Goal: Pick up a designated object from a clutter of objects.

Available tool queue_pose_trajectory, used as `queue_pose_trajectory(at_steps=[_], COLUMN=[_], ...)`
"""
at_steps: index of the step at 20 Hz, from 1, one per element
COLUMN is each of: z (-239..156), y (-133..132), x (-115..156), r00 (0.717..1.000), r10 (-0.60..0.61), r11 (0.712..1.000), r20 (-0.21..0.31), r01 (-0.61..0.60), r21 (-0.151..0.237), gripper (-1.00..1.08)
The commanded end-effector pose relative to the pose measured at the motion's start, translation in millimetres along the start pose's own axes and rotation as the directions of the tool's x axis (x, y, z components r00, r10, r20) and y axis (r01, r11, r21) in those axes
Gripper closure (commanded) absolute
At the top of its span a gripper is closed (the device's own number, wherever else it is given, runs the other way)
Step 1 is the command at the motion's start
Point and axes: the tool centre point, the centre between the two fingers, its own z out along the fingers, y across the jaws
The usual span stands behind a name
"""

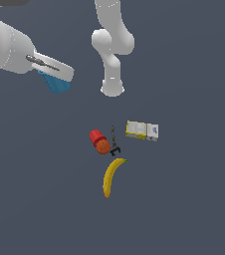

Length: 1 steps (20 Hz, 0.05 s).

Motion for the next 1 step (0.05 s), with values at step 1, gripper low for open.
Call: queue_pose_trajectory(at_steps=[1], z=[0.0], y=[-1.2], x=[0.0], r00=[1.000], r10=[-0.001], r11=[1.000], r20=[-0.001], r01=[0.001], r21=[-0.001], gripper=[1.08])
